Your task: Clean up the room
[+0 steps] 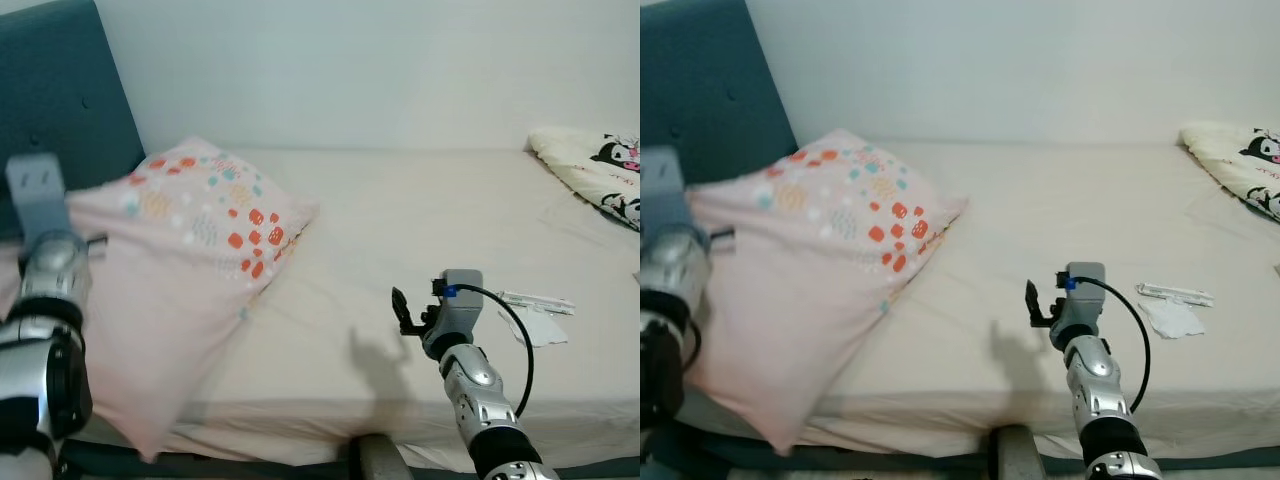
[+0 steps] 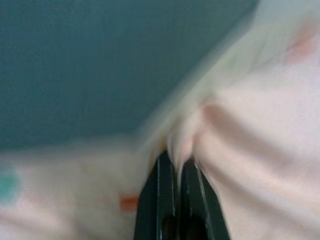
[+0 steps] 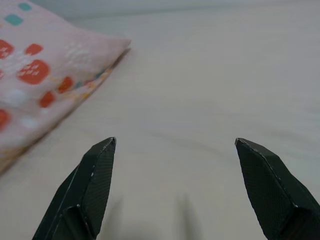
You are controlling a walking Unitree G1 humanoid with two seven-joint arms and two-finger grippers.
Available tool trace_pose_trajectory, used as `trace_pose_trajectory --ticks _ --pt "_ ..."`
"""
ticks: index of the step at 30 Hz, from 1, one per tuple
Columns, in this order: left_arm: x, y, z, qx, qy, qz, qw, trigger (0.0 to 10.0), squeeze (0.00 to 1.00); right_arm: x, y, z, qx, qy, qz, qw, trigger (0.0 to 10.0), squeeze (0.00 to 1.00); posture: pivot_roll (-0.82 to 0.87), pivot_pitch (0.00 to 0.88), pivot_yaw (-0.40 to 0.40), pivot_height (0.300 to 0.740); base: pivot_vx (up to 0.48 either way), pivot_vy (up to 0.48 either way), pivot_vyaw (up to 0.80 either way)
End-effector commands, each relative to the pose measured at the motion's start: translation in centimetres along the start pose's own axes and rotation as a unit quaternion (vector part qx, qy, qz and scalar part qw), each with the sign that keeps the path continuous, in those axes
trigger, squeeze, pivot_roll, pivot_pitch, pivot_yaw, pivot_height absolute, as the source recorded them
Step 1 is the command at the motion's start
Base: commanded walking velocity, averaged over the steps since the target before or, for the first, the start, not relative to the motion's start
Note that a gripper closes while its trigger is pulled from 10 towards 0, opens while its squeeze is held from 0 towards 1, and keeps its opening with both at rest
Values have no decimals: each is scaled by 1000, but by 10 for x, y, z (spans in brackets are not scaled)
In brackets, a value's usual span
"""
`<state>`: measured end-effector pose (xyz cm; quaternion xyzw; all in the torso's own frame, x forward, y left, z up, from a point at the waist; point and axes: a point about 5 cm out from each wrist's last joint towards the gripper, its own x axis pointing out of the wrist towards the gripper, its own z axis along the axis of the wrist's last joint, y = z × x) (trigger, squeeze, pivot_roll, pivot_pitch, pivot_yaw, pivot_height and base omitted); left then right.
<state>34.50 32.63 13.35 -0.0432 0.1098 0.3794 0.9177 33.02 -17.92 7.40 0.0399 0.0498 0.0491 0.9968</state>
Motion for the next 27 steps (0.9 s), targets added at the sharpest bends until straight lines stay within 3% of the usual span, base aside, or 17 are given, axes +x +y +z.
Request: trace_pose_trajectory --ticks 1,3,4,6,9,10,11,12,13,15,16,18,19,20,22,23,27 --pt "-8 8 -43 -27 82 33 996 0 0 0 10 -2 0 0 18 1000 10000 0 -57 24 4 581 0 0 0" --pt "-16 11 -70 -33 122 46 991 0 0 -1 15 -3 3 0 25 1000 10000 0 -55 28 7 581 0 0 0" --pt "-16 11 -70 -33 122 46 991 0 0 -1 15 -3 3 0 25 1000 10000 0 -55 28 7 581 0 0 0" --pt "-23 10 -89 -35 146 47 988 0 0 -1 19 -5 3 1 30 1000 10000 0 -55 29 8 581 0 0 0" --pt "-35 -2 -109 -94 182 14 979 0 0 -1 23 -5 4 1 36 999 10000 0 -55 31 10 581 0 0 0" --pt "-37 -14 -106 -117 173 -23 978 4627 0 -1 24 -4 4 0 37 999 10000 0 -56 31 10 581 0 0 0" --pt "-40 -33 -98 -143 152 -79 975 8471 0 0 25 -4 4 -1 38 999 10000 0 -57 32 11 581 0 0 0" --pt "-40 -33 -98 -143 152 -79 975 8471 0 0 25 -4 4 -1 38 999 10000 0 -57 32 11 581 0 0 0" --pt "-41 -41 -94 -147 142 -99 974 10000 0 0 25 -4 4 -2 39 999 10000 0 -57 32 11 581 0 0 0" --pt "-43 -53 -86 -157 130 -126 971 10000 0 -1 24 -3 4 -3 39 999 10000 0 -58 32 11 581 0 0 0" --pt "-44 -57 -84 -163 128 -131 969 9294 0 -1 24 -3 5 -4 39 999 10000 0 -58 32 11 581 0 0 0" --pt "-44 -59 -83 -168 128 -134 968 9294 0 -1 24 -3 5 -4 39 999 10000 0 -58 32 11 581 0 0 0" --pt "-45 -59 -82 -174 130 -130 967 4824 0 -1 24 -3 5 -4 39 999 10000 0 -58 32 11 581 0 0 0" --pt "-45 -61 -82 -181 132 -128 966 8314 0 -2 24 -3 4 -5 39 999 10000 0 -58 32 11 581 0 0 0" --pt "-45 -62 -82 -187 132 -128 965 8314 0 -2 25 -3 4 -5 39 999 10000 0 -58 32 11 581 0 0 0" --pt "-47 -65 -82 -189 132 -135 964 10000 0 -2 24 -3 5 -5 38 999 10000 0 -66 31 18 581 0 0 0" --pt "-48 -68 -80 -180 124 -143 965 10000 0 -3 24 -3 5 -6 37 999 10000 0 -69 32 20 581 0 0 0"
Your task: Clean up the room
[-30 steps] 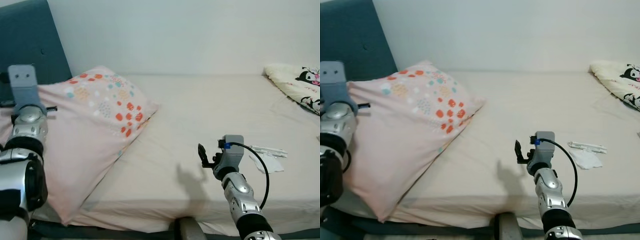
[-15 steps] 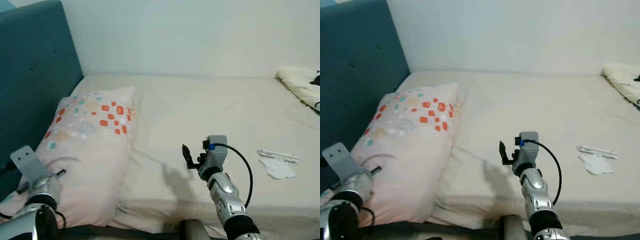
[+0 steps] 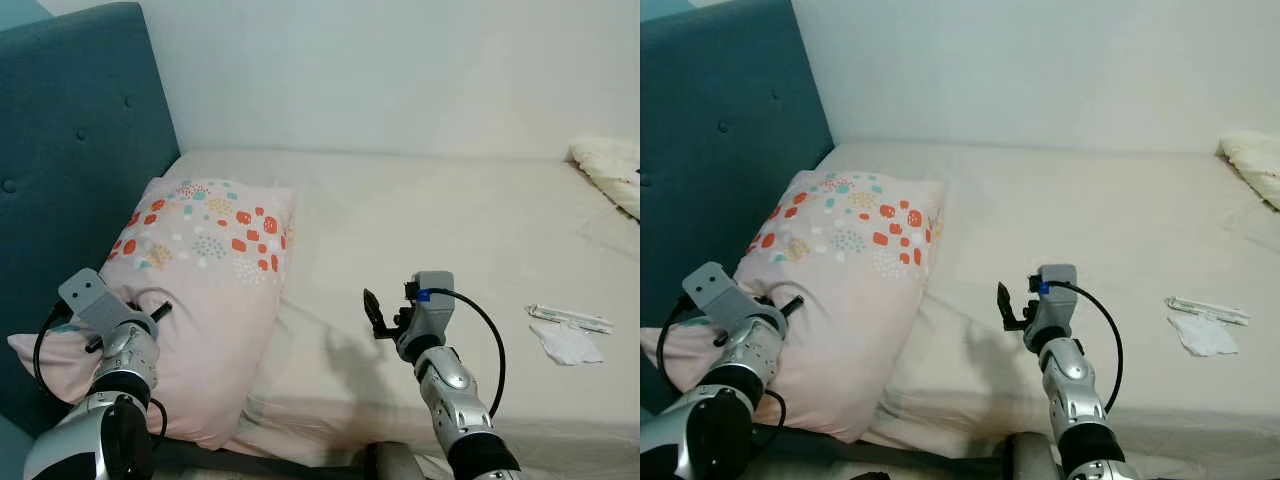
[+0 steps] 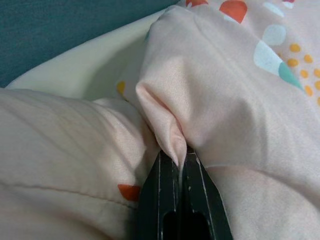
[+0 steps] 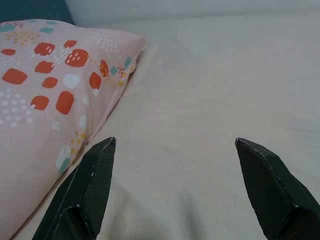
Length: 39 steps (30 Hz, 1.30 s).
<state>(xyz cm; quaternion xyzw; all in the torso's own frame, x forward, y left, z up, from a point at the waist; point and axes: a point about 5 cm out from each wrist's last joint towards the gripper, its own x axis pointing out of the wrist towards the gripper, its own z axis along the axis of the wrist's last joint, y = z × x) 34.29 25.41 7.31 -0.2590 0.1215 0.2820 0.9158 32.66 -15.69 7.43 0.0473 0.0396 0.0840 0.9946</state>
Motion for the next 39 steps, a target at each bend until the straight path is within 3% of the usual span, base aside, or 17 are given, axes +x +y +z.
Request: trace_pose_trajectory --ticks 1,6,9,14,16,17,18,19,20,23,27,28,29,30,31,32,39 --pt "-4 -14 -15 9 26 -20 999 10000 1000 -1 1 -1 0 3 1 1000 10000 0 -69 32 20 581 0 0 0" --pt "-2 -8 -4 34 -2 12 999 10000 1000 -2 0 1 -1 0 1 1000 10000 0 -73 30 17 581 0 0 0" --pt "0 -15 17 85 -57 6 995 10000 1000 -2 -1 3 -1 -4 3 1000 10000 0 -73 26 13 581 0 0 0" --pt "1 -22 33 131 -98 5 986 10000 1000 -1 0 4 0 -5 5 1000 10000 0 -70 24 10 581 0 0 0" --pt "2 -28 50 189 -136 3 972 10000 1000 0 0 5 1 -6 6 1000 10000 0 -68 23 9 581 0 0 0" --pt "2 -28 50 189 -136 3 972 10000 1000 0 0 5 1 -6 6 1000 10000 0 -68 23 9 581 0 0 0" --pt "2 -30 58 242 -156 1 958 10000 1000 0 0 6 1 -7 7 1000 10000 0 -67 22 8 581 0 0 0" --pt "2 -31 60 265 -164 2 950 10000 1000 0 0 6 1 -7 7 1000 10000 0 -67 22 8 581 0 0 0" --pt "2 -31 60 265 -164 2 950 10000 1000 0 0 6 1 -7 7 1000 10000 0 -67 22 8 581 0 0 0" --pt "3 -26 74 334 -191 14 923 10000 1000 0 -2 8 11 -10 9 1000 10000 0 -58 20 6 581 0 0 0" --pt "2 -31 78 329 -199 -23 923 10000 1000 1 -3 12 22 -15 13 1000 10000 0 -53 20 3 596 0 0 0" --pt "0 -40 76 303 -199 -64 930 10000 1000 1 -3 12 24 -16 17 999 10000 0 -53 20 3 600 0 0 0" --pt "-3 -51 71 274 -198 -117 934 10000 0 1 -3 12 24 -16 18 999 10000 0 -47 19 0 605 0 0 0" --pt "-7 -61 64 247 -192 -166 935 10000 0 2 -4 12 25 -16 19 999 10000 0 -44 19 0 610 0 0 0" --pt "-7 -61 64 247 -192 -166 935 10000 0 2 -4 12 25 -16 19 999 10000 0 -44 19 0 610 0 0 0" --pt "-13 -73 49 207 -173 -228 935 10000 0 2 -4 12 26 -14 21 999 10000 0 -41 14 -2 620 0 0 0" --pt "-22 -79 10 143 -109 -272 945 10000 0 2 -5 10 27 -7 26 999 10000 0 -45 1 -1 639 0 0 0"
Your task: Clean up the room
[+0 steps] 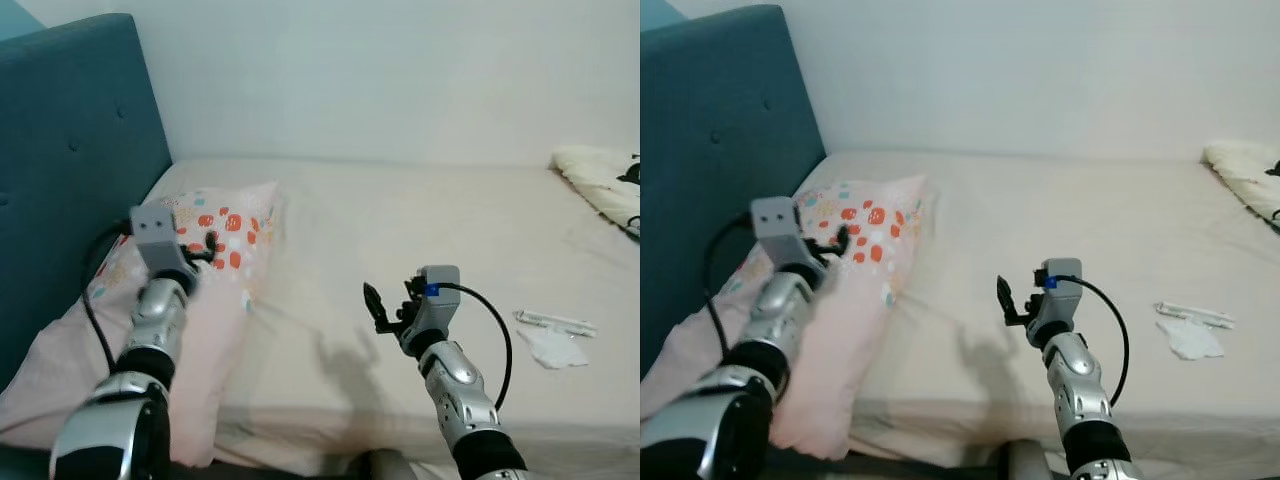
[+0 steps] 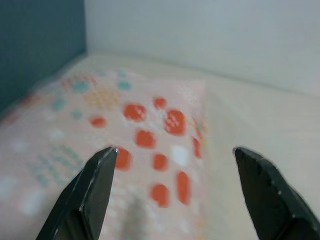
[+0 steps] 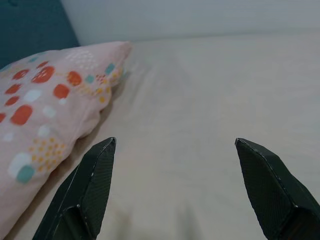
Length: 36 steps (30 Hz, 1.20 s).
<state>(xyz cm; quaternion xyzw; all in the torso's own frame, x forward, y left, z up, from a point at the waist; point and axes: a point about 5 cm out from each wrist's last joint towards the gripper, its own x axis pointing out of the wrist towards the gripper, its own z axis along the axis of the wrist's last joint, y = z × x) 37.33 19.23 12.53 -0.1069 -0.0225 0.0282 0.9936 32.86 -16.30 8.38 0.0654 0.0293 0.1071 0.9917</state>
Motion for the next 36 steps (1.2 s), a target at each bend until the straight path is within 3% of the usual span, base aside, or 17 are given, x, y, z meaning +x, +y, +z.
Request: trace_pose_trajectory --ticks 1,6,8,13,14,17,21,22,23,25,29,30,36 --pt "-8 0 -19 -38 34 11 999 10000 0 1 0 -2 10 8 4 1000 10000 0 -44 0 -2 648 0 0 0" --pt "-15 4 -34 -70 63 32 995 10000 0 0 -1 -4 8 12 5 1000 10000 0 -40 0 -3 663 0 0 0" --pt "-22 13 -45 -77 86 66 991 10000 0 -1 -1 -6 6 17 8 1000 10000 0 -36 0 -2 673 0 0 0" --pt "-47 35 -75 -41 150 96 983 10000 0 -3 1 -15 1 33 14 999 10000 0 -35 0 -2 697 0 0 0" --pt "-47 35 -75 -41 150 96 983 10000 0 -3 1 -15 1 33 14 999 10000 0 -35 0 -2 697 0 0 0" --pt "-67 47 -96 -23 197 111 974 10000 0 -5 0 -22 2 47 12 999 10000 0 -34 0 1 711 0 0 0" --pt "-78 52 -106 -18 221 122 967 10000 0 -6 -1 -26 3 56 10 998 10000 0 -32 0 -3 721 0 0 0" --pt "-102 61 -127 -21 268 148 952 10000 0 -11 -3 -37 0 80 5 997 10000 0 -27 0 -6 730 0 0 0" --pt "-111 64 -133 -23 284 156 946 10000 0 -13 -4 -42 -1 90 2 996 10000 0 -27 0 -6 735 0 0 0" --pt "-111 64 -133 -23 284 156 946 10000 0 -13 -4 -42 -1 90 2 996 10000 0 -27 0 -6 735 0 0 0" --pt "-158 76 -164 -12 362 188 913 10000 0 -28 -9 -67 -19 146 -20 989 10000 0 -18 0 -12 740 0 0 0" --pt "-158 76 -164 -12 362 188 913 10000 0 -28 -9 -67 -19 146 -20 989 10000 0 -18 0 -12 740 0 0 0" --pt "-198 84 -183 4 427 204 881 10000 0 -37 1 -82 -58 175 25 983 10000 0 -16 0 -15 740 0 0 652"
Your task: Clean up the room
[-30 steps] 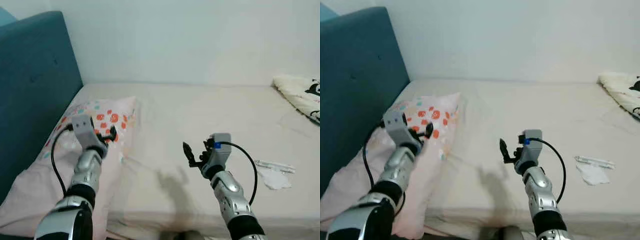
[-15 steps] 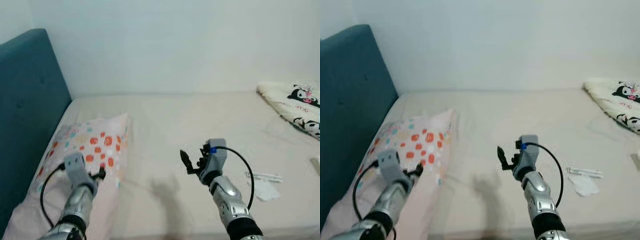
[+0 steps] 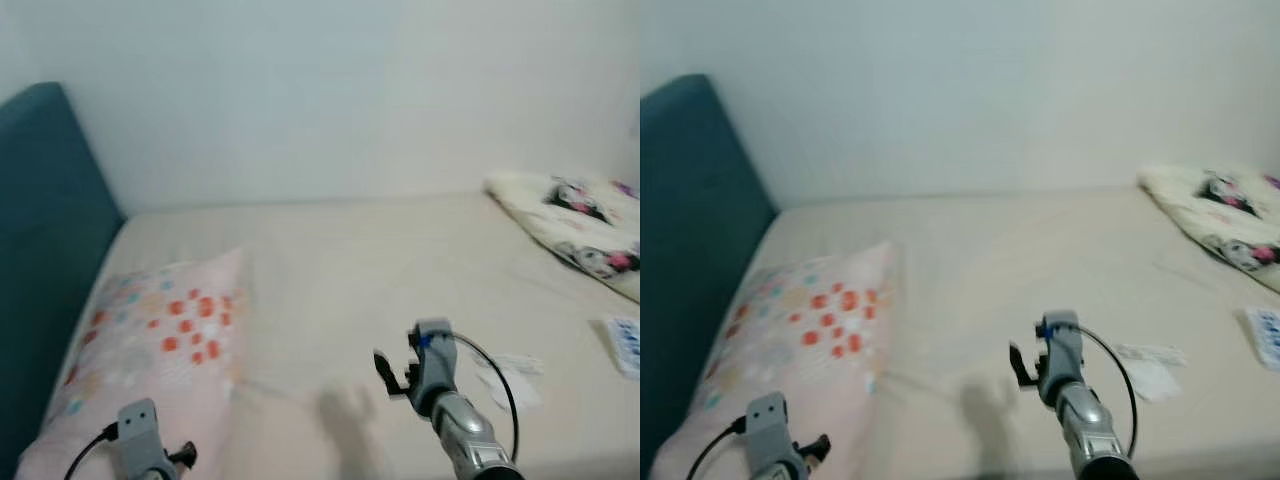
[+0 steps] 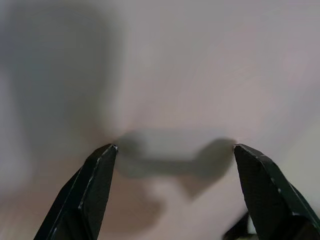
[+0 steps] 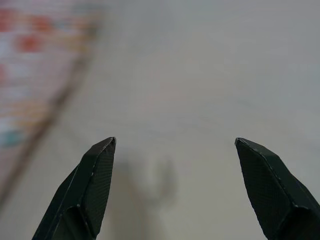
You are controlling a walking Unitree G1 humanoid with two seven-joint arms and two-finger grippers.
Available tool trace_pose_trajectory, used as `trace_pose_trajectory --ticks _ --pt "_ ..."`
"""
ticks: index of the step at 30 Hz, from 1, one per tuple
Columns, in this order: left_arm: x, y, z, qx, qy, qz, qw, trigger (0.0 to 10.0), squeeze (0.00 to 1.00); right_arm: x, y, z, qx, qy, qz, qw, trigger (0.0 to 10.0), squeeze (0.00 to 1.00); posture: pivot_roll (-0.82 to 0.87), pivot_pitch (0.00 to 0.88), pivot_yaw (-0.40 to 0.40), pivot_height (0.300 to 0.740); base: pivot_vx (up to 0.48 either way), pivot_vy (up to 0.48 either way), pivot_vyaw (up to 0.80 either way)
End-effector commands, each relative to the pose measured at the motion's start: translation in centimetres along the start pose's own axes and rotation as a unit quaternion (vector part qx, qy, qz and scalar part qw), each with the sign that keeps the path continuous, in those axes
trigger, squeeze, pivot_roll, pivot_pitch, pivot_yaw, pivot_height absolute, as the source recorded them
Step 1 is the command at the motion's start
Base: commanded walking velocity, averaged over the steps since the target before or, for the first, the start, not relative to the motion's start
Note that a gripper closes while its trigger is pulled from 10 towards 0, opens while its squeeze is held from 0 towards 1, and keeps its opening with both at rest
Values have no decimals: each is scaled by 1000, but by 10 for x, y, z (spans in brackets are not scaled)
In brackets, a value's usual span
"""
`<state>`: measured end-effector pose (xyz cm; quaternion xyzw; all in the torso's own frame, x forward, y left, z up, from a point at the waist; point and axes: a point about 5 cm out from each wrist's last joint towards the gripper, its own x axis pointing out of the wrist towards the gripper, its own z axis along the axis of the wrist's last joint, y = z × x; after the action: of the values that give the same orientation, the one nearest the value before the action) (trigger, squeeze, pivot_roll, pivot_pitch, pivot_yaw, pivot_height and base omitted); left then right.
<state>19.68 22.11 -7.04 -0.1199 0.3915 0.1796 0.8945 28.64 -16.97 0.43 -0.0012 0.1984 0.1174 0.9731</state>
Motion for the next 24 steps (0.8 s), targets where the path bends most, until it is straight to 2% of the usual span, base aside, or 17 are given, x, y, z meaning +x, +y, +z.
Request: trace_pose_trajectory --ticks 1,3,6,9,24 --pt "-5 12 -21 20 45 19 999 10000 0 3 11 -1 -18 2 26 1000 10000 0 -16 0 -15 740 0 0 775" --pt "-7 16 -29 26 62 26 997 10000 0 3 15 -6 -33 14 37 999 10000 0 -16 0 -15 740 -161 180 775" --pt "-7 16 -31 19 64 25 997 10000 0 3 17 -7 -31 15 42 999 10000 0 -16 0 -15 740 -325 358 771" --pt "-6 11 -28 42 64 11 997 10000 0 3 19 -8 -33 16 45 998 10000 0 -7 0 -16 740 0 0 750" --pt "-2 -6 -17 59 53 -29 996 10000 0 4 17 -6 -34 5 44 998 10000 0 -11 0 -11 740 0 0 752"
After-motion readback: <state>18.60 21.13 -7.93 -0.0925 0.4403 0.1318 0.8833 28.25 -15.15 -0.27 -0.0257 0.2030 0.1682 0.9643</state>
